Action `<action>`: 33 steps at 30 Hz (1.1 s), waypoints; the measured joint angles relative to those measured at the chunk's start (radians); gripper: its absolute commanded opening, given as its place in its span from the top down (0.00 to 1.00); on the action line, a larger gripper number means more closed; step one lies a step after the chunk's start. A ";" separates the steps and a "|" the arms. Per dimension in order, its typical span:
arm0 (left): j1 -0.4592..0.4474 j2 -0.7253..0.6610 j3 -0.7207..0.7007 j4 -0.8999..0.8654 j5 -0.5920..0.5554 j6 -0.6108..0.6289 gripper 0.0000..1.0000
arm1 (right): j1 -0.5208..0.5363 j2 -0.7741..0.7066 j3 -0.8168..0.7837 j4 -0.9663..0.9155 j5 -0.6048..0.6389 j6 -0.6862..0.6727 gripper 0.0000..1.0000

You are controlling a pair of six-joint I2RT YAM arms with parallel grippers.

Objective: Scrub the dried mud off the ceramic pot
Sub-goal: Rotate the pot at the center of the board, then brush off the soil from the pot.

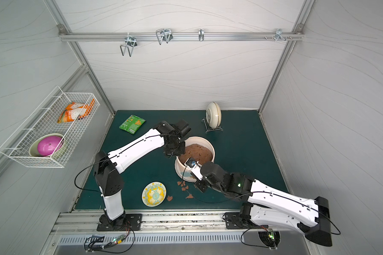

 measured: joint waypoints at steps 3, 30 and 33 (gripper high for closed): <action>0.001 0.002 0.003 0.000 0.000 0.004 0.94 | 0.008 0.000 0.000 -0.017 0.021 0.025 1.00; 0.005 0.012 0.014 0.011 0.000 0.085 0.95 | 0.102 -0.022 0.014 0.020 0.050 0.052 1.00; 0.005 0.012 0.014 0.012 0.000 0.088 0.95 | 0.079 0.025 0.029 0.019 0.076 0.043 1.00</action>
